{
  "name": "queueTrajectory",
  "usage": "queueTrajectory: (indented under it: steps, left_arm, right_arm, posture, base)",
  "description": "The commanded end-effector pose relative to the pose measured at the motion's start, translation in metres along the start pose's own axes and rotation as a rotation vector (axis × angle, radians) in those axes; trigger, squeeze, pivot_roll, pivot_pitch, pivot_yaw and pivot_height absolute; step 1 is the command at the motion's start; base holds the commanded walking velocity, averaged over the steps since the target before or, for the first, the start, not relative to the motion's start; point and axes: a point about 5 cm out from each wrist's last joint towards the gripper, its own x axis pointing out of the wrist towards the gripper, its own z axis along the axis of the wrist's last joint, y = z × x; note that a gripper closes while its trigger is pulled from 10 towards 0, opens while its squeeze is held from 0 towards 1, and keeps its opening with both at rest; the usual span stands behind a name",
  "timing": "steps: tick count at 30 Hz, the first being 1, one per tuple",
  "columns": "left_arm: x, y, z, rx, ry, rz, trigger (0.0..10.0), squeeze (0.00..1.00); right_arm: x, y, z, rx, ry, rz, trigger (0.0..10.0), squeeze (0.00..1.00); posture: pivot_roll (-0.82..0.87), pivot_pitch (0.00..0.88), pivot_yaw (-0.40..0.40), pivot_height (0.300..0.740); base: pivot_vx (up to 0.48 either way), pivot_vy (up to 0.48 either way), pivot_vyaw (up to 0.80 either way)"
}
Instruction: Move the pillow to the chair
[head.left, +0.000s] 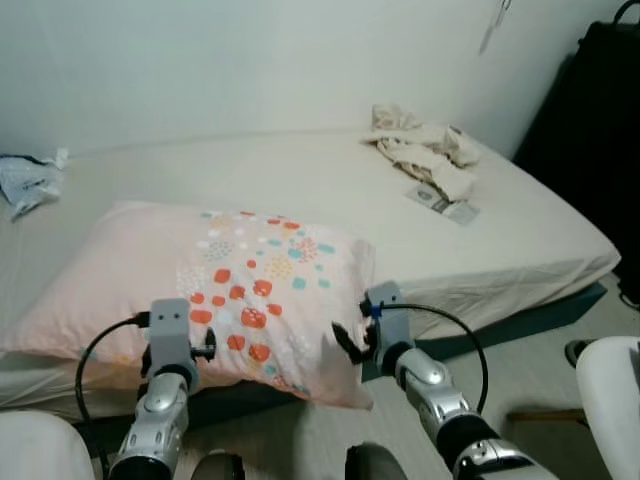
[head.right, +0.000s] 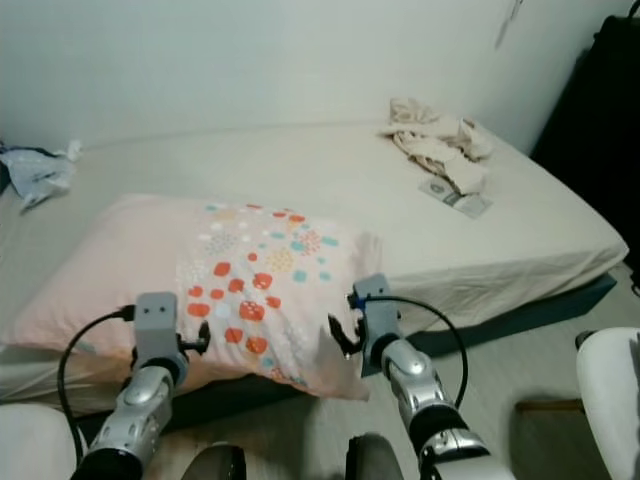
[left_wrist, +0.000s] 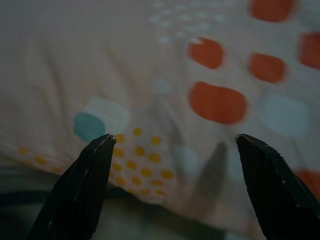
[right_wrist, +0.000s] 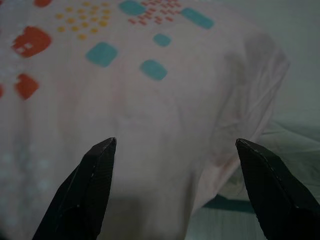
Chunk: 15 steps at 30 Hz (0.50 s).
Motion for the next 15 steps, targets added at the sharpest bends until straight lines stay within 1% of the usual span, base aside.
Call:
queueTrajectory:
  steps: [1,2,3,5,7,8,9,10,11,13,15]
  left_arm:
    - [0.003,0.004,0.009,-0.075,-0.022,0.015,10.0,0.00]
    - [0.003,0.004,0.009,-0.075,-0.022,0.015,10.0,0.00]
    - [0.005,0.006,0.015,-0.135,-0.050,0.014,10.0,0.00]
    - [0.009,0.010,0.028,-0.290,-0.087,0.010,10.0,0.00]
    - [0.009,0.010,0.028,-0.290,-0.087,0.010,10.0,0.00]
    - [0.011,0.012,0.032,-0.348,-0.088,-0.003,10.0,0.00]
    - [0.013,0.017,0.035,-0.411,-0.082,-0.010,10.0,0.00]
    - [0.016,0.023,0.038,-0.457,-0.081,0.002,10.0,0.00]
    - [0.016,0.023,0.038,-0.457,-0.081,0.002,10.0,0.00]
    - [0.020,0.033,0.043,-0.502,-0.085,0.029,10.0,0.00]
    - [0.023,0.046,0.049,-0.503,-0.106,0.082,10.0,0.00]
  right_arm:
    - [0.000,-0.001,0.000,0.019,0.005,-0.003,10.0,0.00]
    - [0.000,-0.001,0.000,0.019,0.005,-0.003,10.0,0.00]
    - [0.001,-0.002,0.001,0.032,0.006,-0.001,10.0,0.00]
    - [0.001,-0.004,0.006,0.062,-0.026,0.005,10.0,0.00]
    - [0.001,-0.004,0.006,0.062,-0.026,0.005,10.0,0.00]
    - [0.002,-0.004,0.008,0.057,-0.031,0.007,10.0,0.00]
    - [0.003,-0.003,0.010,0.047,-0.036,0.014,10.0,0.00]
    - [0.004,-0.002,0.011,0.043,-0.036,0.019,10.0,0.00]
    - [0.004,-0.002,0.011,0.043,-0.036,0.019,10.0,0.00]
    - [0.005,-0.002,0.012,0.036,-0.039,0.018,10.0,0.00]
    - [0.006,0.001,0.014,0.062,-0.045,0.038,10.0,0.00]
  posture:
    - [-0.02,0.100,-0.075,0.611]
    - [-0.02,0.100,-0.075,0.611]
    - [-0.02,0.101,-0.074,0.611]
    - [-0.02,0.107,-0.071,0.601]
    - [-0.02,0.107,-0.071,0.601]
    - [-0.02,0.112,-0.070,0.596]
    - [-0.01,0.114,-0.070,0.596]
    - [-0.01,0.117,-0.068,0.596]
    - [-0.01,0.117,-0.068,0.596]
    - [-0.02,0.122,-0.069,0.596]
    - [-0.02,0.128,-0.066,0.591]
  base:
    - [0.000,0.000,0.00]
    - [0.000,0.000,0.00]
    - [0.000,0.000,0.00]
    - [0.000,0.000,0.00]
    - [0.000,0.000,0.00]
    - [0.000,0.000,0.00]
    - [0.000,0.000,0.00]
    - [0.000,0.000,0.00]
    - [0.000,0.000,0.00]
    - [0.000,0.000,0.00]
    - [0.000,0.000,0.00]
